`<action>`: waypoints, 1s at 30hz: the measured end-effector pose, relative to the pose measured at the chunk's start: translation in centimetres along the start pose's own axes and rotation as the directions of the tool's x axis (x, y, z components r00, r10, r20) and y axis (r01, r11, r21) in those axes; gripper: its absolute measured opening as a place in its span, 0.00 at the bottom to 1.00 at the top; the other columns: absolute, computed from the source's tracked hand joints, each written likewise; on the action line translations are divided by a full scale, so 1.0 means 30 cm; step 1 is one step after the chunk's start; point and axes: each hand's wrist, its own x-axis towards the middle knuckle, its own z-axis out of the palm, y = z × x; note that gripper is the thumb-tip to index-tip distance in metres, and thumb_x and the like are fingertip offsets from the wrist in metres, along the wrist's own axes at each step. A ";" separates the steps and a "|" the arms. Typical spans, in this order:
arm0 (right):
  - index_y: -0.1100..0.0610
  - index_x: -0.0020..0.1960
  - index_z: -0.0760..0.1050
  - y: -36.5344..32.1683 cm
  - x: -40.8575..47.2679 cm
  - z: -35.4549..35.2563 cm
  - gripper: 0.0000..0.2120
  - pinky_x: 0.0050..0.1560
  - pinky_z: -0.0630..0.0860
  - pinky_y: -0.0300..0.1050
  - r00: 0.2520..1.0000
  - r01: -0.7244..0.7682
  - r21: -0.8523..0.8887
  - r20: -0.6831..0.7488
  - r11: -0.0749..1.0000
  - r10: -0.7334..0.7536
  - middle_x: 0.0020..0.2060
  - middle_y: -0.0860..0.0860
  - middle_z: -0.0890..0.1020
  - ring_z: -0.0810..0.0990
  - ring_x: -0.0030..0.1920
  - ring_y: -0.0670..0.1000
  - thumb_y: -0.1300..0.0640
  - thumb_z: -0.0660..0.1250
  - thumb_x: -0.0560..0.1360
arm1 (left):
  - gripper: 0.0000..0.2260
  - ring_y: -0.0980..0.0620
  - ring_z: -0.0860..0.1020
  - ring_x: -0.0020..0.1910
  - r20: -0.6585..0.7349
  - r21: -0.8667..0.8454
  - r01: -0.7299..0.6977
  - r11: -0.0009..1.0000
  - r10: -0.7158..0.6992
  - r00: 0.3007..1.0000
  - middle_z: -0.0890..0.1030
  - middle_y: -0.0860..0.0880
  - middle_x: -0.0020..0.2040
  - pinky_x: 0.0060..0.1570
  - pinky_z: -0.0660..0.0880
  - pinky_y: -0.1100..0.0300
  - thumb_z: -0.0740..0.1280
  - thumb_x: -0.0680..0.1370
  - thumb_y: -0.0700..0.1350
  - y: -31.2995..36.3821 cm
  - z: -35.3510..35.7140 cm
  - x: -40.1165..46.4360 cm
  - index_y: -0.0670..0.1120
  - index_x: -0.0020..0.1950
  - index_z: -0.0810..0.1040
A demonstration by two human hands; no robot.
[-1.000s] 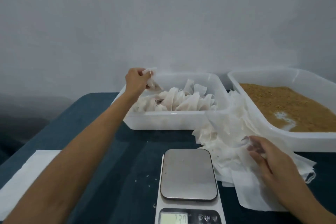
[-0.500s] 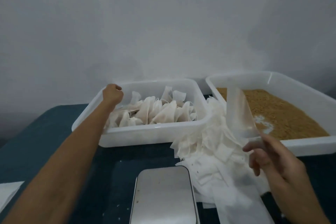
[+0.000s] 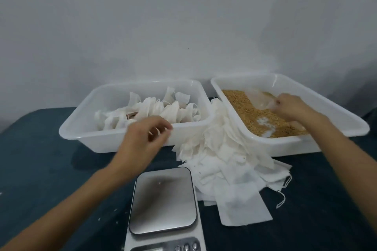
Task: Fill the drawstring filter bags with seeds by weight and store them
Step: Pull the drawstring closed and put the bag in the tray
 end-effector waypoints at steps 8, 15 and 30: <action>0.59 0.46 0.74 -0.036 -0.036 0.072 0.05 0.30 0.65 0.43 0.985 -0.063 -0.164 0.148 0.984 0.088 0.37 0.51 0.76 0.74 0.35 0.48 0.61 0.70 0.76 | 0.05 0.59 0.71 0.42 0.467 0.187 -0.273 0.944 0.159 0.870 0.79 0.56 0.49 0.47 0.74 0.59 0.70 0.82 0.45 0.065 0.255 -0.059 0.50 0.56 0.85; 0.60 0.58 0.76 -0.065 -0.105 0.024 0.10 0.47 0.76 0.50 0.987 0.031 -0.229 -0.148 0.973 -0.067 0.48 0.55 0.79 0.78 0.49 0.56 0.57 0.68 0.79 | 0.13 0.55 0.74 0.52 0.642 0.217 -0.356 0.909 0.142 0.753 0.78 0.54 0.53 0.48 0.71 0.58 0.68 0.82 0.57 0.213 0.321 -0.084 0.50 0.59 0.83; 0.47 0.47 0.80 -0.253 -0.594 0.255 0.04 0.32 0.69 0.35 0.846 0.528 0.741 -0.415 0.416 -0.334 0.27 0.49 0.80 0.73 0.25 0.46 0.52 0.68 0.81 | 0.12 0.46 0.78 0.53 0.457 0.434 -0.076 0.898 -0.147 0.877 0.82 0.49 0.53 0.47 0.71 0.53 0.67 0.80 0.43 0.216 0.361 -0.180 0.48 0.63 0.78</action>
